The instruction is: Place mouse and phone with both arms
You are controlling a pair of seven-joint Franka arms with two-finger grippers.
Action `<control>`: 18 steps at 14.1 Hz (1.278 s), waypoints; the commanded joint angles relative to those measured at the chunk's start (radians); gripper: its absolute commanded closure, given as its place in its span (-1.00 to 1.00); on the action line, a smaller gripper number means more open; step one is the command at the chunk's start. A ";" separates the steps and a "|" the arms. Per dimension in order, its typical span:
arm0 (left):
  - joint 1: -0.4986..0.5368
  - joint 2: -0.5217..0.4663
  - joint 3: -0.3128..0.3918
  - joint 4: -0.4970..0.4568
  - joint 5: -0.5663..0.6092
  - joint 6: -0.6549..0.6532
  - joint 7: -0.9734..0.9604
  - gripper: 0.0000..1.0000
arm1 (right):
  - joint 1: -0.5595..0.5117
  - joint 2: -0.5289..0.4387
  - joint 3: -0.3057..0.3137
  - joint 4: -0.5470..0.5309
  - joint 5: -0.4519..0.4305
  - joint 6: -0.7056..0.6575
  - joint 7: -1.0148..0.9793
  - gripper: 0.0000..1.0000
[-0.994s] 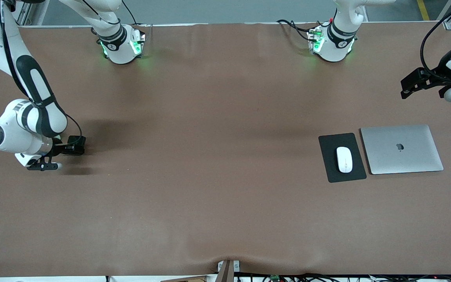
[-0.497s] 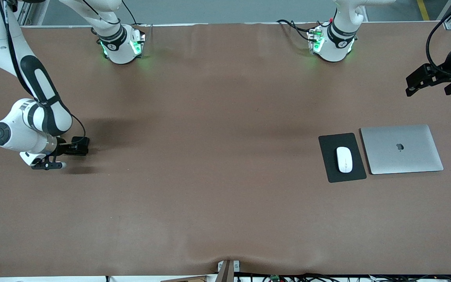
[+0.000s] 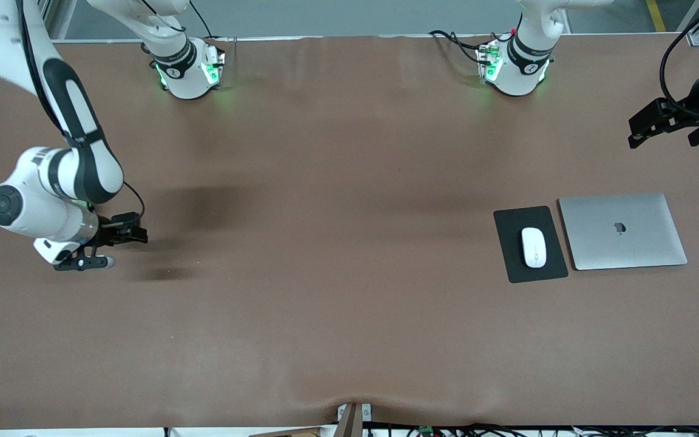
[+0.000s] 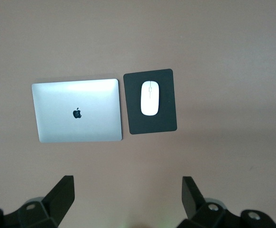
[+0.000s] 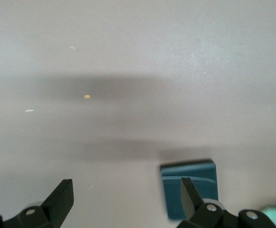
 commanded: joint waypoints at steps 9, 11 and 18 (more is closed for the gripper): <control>-0.001 0.009 0.005 0.031 -0.014 -0.044 0.017 -1.00 | 0.012 -0.281 -0.040 0.422 -0.011 -0.687 0.091 -1.00; -0.001 0.010 0.005 0.034 -0.014 -0.044 0.015 -1.00 | 0.006 -0.348 -0.038 0.420 -0.008 -0.731 0.109 -1.00; -0.001 0.013 0.005 0.034 -0.014 -0.046 0.015 -1.00 | 0.029 -0.373 -0.034 0.413 -0.006 -0.767 0.138 -1.00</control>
